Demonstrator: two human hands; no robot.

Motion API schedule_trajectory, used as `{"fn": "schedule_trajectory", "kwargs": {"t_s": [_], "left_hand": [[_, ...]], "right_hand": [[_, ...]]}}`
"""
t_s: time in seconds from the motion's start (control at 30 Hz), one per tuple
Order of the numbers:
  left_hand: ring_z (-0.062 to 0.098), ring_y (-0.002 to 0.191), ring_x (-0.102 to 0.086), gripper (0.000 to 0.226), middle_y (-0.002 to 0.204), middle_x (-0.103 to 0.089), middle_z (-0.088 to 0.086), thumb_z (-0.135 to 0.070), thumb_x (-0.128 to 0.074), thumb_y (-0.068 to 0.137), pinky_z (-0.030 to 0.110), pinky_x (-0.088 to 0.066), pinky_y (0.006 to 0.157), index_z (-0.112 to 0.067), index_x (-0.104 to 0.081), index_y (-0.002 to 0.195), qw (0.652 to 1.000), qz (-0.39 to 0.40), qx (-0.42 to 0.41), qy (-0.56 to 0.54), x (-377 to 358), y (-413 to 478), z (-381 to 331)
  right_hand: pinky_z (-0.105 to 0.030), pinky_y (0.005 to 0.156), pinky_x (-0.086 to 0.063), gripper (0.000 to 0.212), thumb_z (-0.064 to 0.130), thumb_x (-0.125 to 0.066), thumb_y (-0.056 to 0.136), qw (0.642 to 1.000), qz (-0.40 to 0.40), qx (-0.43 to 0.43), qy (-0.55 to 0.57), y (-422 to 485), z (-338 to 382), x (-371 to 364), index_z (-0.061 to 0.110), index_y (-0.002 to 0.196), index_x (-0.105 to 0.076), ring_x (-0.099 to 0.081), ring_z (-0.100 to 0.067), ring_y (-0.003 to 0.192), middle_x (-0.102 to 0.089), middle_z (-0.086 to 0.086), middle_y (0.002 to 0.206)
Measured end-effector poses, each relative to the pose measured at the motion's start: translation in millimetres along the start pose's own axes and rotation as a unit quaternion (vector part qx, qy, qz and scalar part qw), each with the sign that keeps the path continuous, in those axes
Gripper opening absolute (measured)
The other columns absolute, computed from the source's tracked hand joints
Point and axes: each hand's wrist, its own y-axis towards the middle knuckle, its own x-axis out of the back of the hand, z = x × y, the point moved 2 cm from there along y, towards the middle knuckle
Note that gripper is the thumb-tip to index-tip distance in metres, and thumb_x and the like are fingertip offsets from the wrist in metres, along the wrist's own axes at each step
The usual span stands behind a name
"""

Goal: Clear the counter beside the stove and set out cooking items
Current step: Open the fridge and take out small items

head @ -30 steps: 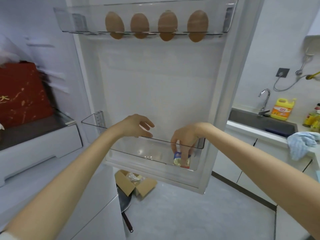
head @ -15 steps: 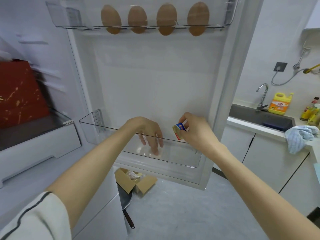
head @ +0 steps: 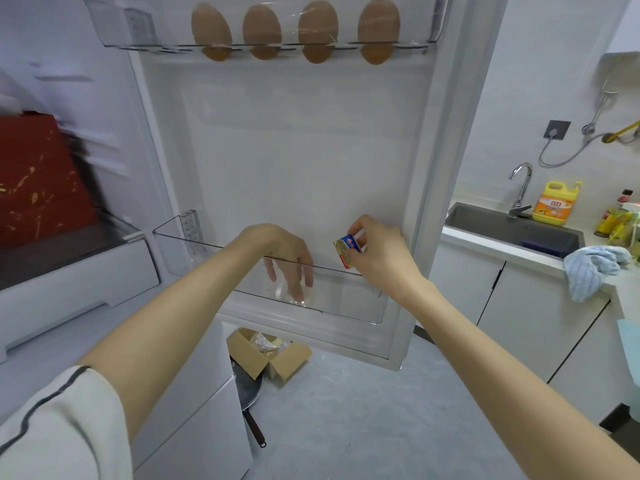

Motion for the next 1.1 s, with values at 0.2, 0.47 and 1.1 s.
{"fn": "schedule_trajectory", "kwargs": {"t_s": [0.2, 0.47, 1.1], "left_hand": [[0.003, 0.092, -0.058, 0.041, 0.108, -0.06, -0.011, -0.028, -0.081, 0.075, 0.029, -0.055, 0.09, -0.022, -0.063, 0.111, 0.999, 0.017, -0.01, -0.034, -3, -7, 3], [0.009, 0.08, -0.068, 0.031, 0.1, -0.068, -0.001, -0.016, -0.082, 0.074, 0.022, -0.057, 0.073, -0.019, -0.066, 0.1, 0.97, -0.112, -0.08, -0.202, 0, -19, 11], [0.007, 0.082, -0.065, 0.021, 0.087, -0.068, -0.01, -0.021, -0.08, 0.076, 0.018, -0.054, 0.069, -0.024, -0.063, 0.088, 0.745, -0.51, -0.271, -0.334, -41, -86, -127]], "right_hand": [[-0.034, 0.06, -0.051, 0.02, 0.021, -0.062, 0.09, 1.0, -0.002, 0.006, 0.007, -5, 4, -1, 0.008, 0.103, -0.056, -0.061, -0.025, 0.073, -0.066, -0.007, 0.086], [-0.029, 0.056, -0.049, 0.018, 0.027, -0.062, 0.09, 0.998, -0.04, 0.007, 0.04, -7, 2, -2, 0.012, 0.099, -0.056, -0.059, -0.019, 0.064, -0.065, 0.001, 0.08], [-0.028, 0.063, -0.057, 0.017, 0.008, -0.066, 0.088, 0.943, -0.214, -0.021, 0.254, -105, -64, 124, 0.018, 0.101, -0.061, -0.067, -0.016, 0.078, -0.068, -0.005, 0.098]]}}
